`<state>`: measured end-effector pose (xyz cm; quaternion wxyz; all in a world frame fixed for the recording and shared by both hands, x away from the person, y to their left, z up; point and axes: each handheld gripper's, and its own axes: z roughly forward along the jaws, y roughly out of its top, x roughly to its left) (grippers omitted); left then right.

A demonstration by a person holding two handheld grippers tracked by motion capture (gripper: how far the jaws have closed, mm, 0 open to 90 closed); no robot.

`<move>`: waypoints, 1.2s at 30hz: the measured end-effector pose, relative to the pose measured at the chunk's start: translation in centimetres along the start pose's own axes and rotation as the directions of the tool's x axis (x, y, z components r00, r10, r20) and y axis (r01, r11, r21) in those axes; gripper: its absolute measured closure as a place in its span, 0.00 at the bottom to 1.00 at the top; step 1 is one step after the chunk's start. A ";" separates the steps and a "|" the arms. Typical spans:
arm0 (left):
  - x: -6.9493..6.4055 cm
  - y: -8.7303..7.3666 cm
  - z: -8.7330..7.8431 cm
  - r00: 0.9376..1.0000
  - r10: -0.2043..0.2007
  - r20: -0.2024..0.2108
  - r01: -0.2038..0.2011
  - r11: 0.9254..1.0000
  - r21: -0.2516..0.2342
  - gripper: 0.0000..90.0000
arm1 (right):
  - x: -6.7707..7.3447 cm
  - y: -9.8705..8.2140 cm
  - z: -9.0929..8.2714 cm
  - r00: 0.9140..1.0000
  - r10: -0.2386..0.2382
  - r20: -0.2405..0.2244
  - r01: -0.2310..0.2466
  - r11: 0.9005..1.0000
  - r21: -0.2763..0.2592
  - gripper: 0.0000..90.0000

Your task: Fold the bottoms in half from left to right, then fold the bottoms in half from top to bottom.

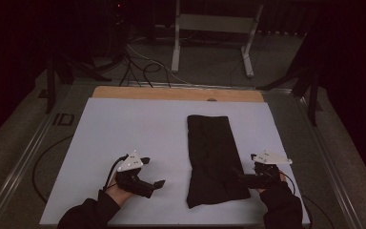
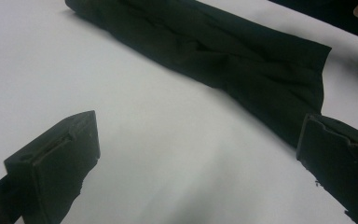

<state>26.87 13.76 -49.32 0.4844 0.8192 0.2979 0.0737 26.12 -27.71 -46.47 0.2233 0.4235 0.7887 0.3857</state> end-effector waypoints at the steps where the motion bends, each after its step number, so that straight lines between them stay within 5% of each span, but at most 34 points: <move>1: 0.0 0.0 0.0 1.000 -0.002 0.000 0.002 1.000 0.000 0.00 | 0.1 -0.1 0.1 1.000 -0.011 -0.007 0.011 1.000 0.006 0.11; 10: -0.1 0.4 0.0 1.000 -0.009 0.030 0.009 1.000 0.007 0.00 | 0.5 -0.1 0.0 0.999 -0.031 -0.020 0.031 1.000 -0.003 0.11; 20: -0.4 2.9 -0.9 0.998 0.007 0.065 -0.006 1.000 -0.002 0.00 | 0.7 1.2 -0.8 0.998 -0.069 -0.014 0.068 0.997 -0.029 0.11; 36: 0.2 7.5 -0.6 0.999 -0.003 0.048 0.005 0.999 -0.035 0.00 | -0.1 6.1 -1.5 0.993 -0.121 0.016 0.122 0.987 -0.109 0.11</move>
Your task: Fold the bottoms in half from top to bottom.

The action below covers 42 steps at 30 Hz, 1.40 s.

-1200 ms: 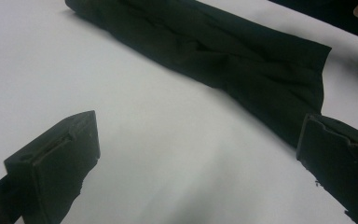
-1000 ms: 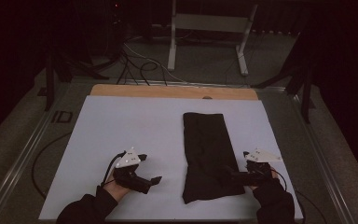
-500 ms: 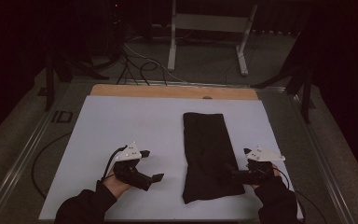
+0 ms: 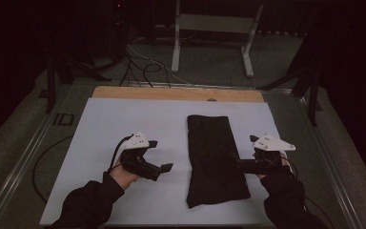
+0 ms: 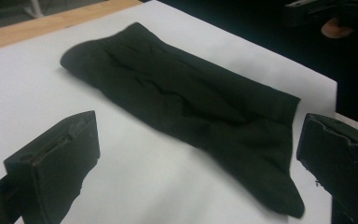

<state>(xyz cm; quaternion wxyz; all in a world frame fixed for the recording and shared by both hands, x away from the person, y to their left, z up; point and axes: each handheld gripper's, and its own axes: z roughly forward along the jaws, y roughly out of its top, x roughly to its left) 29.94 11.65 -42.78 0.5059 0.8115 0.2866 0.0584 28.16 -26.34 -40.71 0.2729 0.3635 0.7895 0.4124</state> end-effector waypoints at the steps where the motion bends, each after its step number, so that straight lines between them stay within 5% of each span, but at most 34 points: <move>1: 0.1 0.3 0.1 1.000 -0.003 -0.002 0.003 1.000 0.000 0.00 | -0.2 0.3 0.1 1.000 -0.005 0.002 0.005 1.000 -0.007 0.11; 10: 0.9 2.3 1.3 0.999 -0.007 -0.037 0.007 1.000 0.001 0.00 | -2.0 2.2 1.6 1.000 0.007 0.004 -0.007 1.000 -0.010 0.11; 23: 2.6 3.7 3.9 0.996 -0.016 -0.087 0.020 0.999 0.046 0.00 | -3.9 2.4 5.0 0.999 0.047 0.010 -0.047 0.998 0.035 0.11; 42: 4.5 3.9 8.0 0.992 -0.050 -0.112 0.060 0.995 0.086 0.00 | -5.6 1.8 9.5 0.996 0.088 0.022 -0.089 0.993 0.080 0.11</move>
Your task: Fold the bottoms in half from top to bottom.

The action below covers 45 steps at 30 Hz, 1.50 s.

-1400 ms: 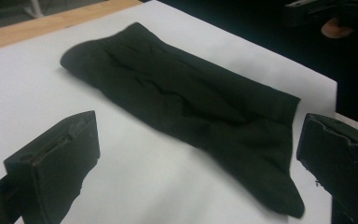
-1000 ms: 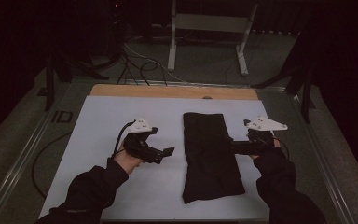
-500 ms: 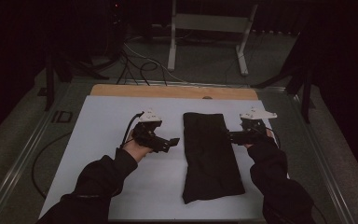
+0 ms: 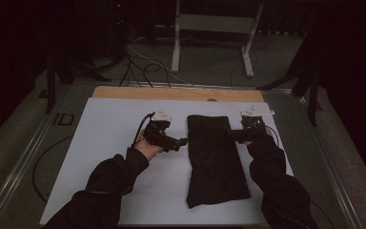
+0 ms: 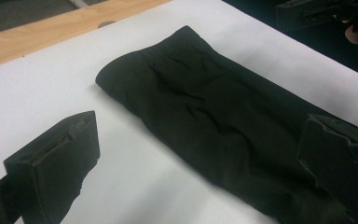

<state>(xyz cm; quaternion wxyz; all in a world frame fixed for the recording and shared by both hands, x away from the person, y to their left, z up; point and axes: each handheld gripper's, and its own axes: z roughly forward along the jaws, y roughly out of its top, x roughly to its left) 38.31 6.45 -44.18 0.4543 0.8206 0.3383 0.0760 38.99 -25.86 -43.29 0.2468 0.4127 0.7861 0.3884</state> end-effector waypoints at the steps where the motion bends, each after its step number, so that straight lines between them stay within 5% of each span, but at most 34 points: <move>1: 0.1 0.0 0.2 1.000 -0.005 0.003 0.005 1.000 0.000 0.00 | -0.1 -0.1 0.2 1.000 0.008 0.002 -0.008 1.000 0.003 0.11; 23: 2.2 0.0 5.8 0.994 -0.112 0.005 0.112 0.993 0.037 0.00 | -1.8 -2.2 3.9 0.997 0.078 -0.020 -0.076 0.995 0.070 0.11; 29: 2.3 -0.3 7.4 0.995 -0.100 -0.024 0.102 0.993 0.061 0.00 | -2.0 -2.5 4.8 0.997 0.072 -0.002 -0.071 0.992 0.108 0.11; 34: 2.7 -0.4 8.4 0.990 -0.134 -0.051 0.137 0.988 0.069 0.00 | -2.4 -2.5 5.6 0.996 0.089 0.010 -0.090 0.989 0.116 0.11; 39: 3.3 -0.5 9.3 0.982 -0.181 -0.058 0.187 0.975 0.120 0.00 | -2.6 -2.6 6.6 0.993 0.118 0.032 -0.121 0.982 0.144 0.11; 45: 3.7 -0.6 9.9 0.979 -0.195 -0.063 0.201 0.973 0.113 0.09 | -2.7 -2.5 7.3 0.991 0.125 0.039 -0.129 0.978 0.164 0.11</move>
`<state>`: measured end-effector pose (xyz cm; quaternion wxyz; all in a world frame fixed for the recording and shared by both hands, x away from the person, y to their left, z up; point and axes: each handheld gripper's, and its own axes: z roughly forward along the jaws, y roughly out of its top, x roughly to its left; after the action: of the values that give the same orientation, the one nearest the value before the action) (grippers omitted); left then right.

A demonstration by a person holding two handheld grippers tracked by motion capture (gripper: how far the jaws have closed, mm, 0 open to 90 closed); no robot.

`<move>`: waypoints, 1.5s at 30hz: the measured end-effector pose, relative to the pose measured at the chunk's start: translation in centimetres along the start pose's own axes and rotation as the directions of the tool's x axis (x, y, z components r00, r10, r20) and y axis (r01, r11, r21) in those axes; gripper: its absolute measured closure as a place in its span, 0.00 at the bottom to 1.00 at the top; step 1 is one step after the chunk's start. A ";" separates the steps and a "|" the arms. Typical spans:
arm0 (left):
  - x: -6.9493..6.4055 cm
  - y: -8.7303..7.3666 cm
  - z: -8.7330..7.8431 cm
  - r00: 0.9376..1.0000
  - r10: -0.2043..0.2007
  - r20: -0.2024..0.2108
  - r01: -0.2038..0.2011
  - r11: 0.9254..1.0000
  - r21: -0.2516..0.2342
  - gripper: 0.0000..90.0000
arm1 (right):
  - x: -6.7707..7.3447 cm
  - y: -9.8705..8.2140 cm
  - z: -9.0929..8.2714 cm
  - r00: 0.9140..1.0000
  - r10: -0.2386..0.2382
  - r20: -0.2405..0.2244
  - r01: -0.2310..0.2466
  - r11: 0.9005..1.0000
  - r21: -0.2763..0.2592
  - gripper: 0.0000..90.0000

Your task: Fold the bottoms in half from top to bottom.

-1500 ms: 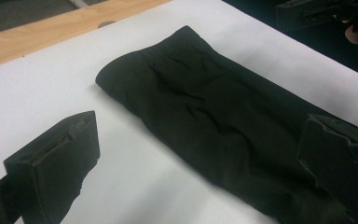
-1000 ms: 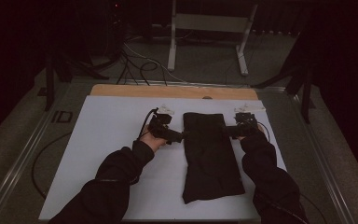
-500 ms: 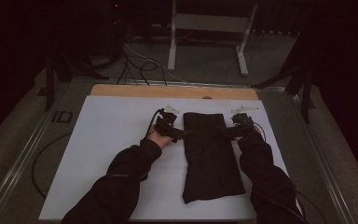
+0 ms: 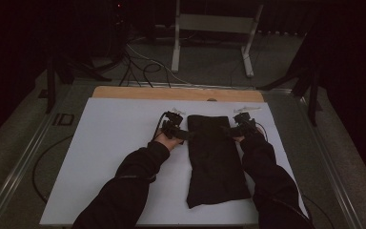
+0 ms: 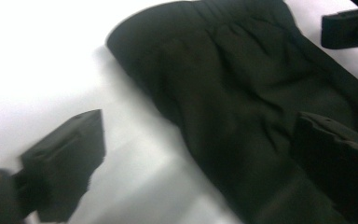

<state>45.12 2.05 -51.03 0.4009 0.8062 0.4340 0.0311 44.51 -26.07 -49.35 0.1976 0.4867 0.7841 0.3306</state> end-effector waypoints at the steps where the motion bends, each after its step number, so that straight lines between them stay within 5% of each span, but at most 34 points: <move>1: 0.2 0.0 0.2 1.000 -0.020 0.005 0.020 1.000 -0.002 0.09 | 0.0 0.0 0.2 1.000 0.003 -0.003 -0.003 1.000 0.003 0.11; 7: 0.3 -0.2 1.0 0.998 -0.043 0.046 0.042 0.999 0.017 0.23 | -0.6 -0.1 1.3 0.998 0.061 -0.001 -0.061 0.998 0.033 0.16; 13: 0.2 -0.4 1.4 0.998 -0.042 0.044 0.041 0.999 0.012 0.35 | -1.1 -0.6 2.1 0.996 0.085 -0.006 -0.084 0.995 0.046 0.22; 20: 0.2 -0.5 1.7 0.996 -0.029 0.080 0.028 0.999 0.017 0.64 | -1.0 -1.3 2.7 0.996 0.090 0.002 -0.090 0.994 0.055 0.28; 25: -0.1 -0.5 1.8 0.998 -0.017 0.069 0.015 1.000 0.027 0.75 | -0.5 -1.1 2.7 0.998 0.067 0.003 -0.067 0.996 0.064 0.41; 29: -0.1 -0.6 1.7 0.997 -0.008 0.074 0.005 0.999 0.036 0.85 | -0.4 -1.0 2.5 0.998 0.058 -0.039 -0.055 0.996 0.073 0.64; 30: -0.1 -0.6 1.7 0.997 -0.008 0.074 0.005 0.999 0.036 0.87 | -0.4 -1.0 2.5 0.998 0.058 -0.039 -0.055 0.996 0.073 0.64; 32: -0.1 -0.5 1.6 0.997 -0.009 0.077 0.006 0.999 0.038 0.90 | -0.2 -1.0 2.4 0.997 0.029 -0.066 -0.024 0.997 0.076 0.83; 34: -0.1 -0.5 1.5 0.997 -0.003 0.074 0.000 0.999 0.037 0.93 | -0.1 -0.9 2.4 0.997 0.028 -0.078 -0.021 0.996 0.087 0.90; 39: -0.1 -0.2 1.1 0.996 -0.011 0.089 0.009 1.000 0.020 0.96 | -0.2 -0.8 2.2 0.994 0.057 -0.089 -0.050 0.995 0.084 0.94; 45: -0.5 0.2 0.6 0.995 0.024 0.101 -0.025 1.000 0.007 0.97 | -0.4 -0.6 1.6 0.994 0.056 -0.096 -0.049 0.996 0.069 0.95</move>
<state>45.21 1.25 -51.17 0.4184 0.8137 0.4035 -0.0067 45.29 -26.14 -50.92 0.1337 0.4967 0.7903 0.3329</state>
